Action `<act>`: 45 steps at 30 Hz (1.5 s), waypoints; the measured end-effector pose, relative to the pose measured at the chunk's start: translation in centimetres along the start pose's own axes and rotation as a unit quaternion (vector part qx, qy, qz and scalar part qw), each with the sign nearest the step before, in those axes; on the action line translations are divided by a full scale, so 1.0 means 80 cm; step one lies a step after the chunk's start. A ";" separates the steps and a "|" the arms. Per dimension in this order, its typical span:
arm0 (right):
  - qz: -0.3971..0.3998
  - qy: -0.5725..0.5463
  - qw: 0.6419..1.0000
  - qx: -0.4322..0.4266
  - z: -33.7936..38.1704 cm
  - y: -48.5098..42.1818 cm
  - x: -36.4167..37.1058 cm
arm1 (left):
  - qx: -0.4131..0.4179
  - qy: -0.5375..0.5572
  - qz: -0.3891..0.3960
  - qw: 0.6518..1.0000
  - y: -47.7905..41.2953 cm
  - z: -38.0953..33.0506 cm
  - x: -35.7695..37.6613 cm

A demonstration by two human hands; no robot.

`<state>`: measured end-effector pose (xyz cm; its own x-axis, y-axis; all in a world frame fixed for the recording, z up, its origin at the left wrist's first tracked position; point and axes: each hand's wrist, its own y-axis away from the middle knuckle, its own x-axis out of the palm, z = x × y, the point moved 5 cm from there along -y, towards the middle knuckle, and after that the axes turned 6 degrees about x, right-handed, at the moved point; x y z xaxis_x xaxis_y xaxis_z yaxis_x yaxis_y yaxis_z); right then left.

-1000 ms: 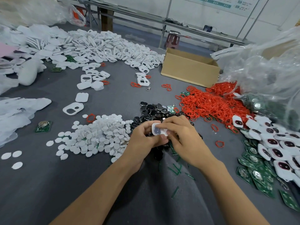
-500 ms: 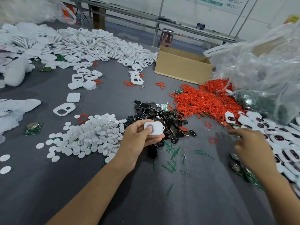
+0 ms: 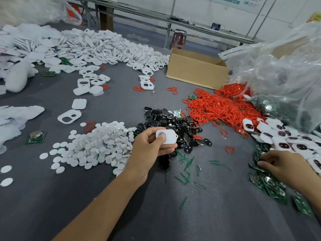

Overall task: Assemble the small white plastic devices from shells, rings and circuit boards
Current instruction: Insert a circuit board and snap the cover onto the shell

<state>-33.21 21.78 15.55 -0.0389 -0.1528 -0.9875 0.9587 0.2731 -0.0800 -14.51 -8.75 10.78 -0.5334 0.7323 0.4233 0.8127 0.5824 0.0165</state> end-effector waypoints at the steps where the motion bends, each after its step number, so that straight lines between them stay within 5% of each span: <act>1: -0.003 -0.005 1.000 0.003 0.000 -0.001 0.000 | -0.002 0.003 0.001 1.000 0.000 0.000 0.000; 10: 0.015 -0.039 0.999 -0.001 0.014 0.003 -0.019 | -0.002 -0.006 0.010 1.000 0.000 0.000 0.000; 17: -0.033 -0.249 0.951 -0.180 0.147 0.048 -0.039 | 0.000 -0.010 0.007 1.000 -0.001 0.001 -0.001; 24: -0.054 -0.245 0.912 -0.326 0.272 0.073 0.002 | -0.018 0.018 0.018 1.000 -0.002 0.001 -0.002; 45: -0.003 -0.187 0.925 -0.331 0.304 0.053 0.021 | -0.037 0.010 0.019 0.999 -0.006 0.003 -0.002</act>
<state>-22.39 -0.40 16.89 0.1749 -0.4404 -0.8806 0.5720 0.7734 -0.2732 -14.89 -9.08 10.51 -0.4977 0.7458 0.4428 0.8479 0.5259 0.0671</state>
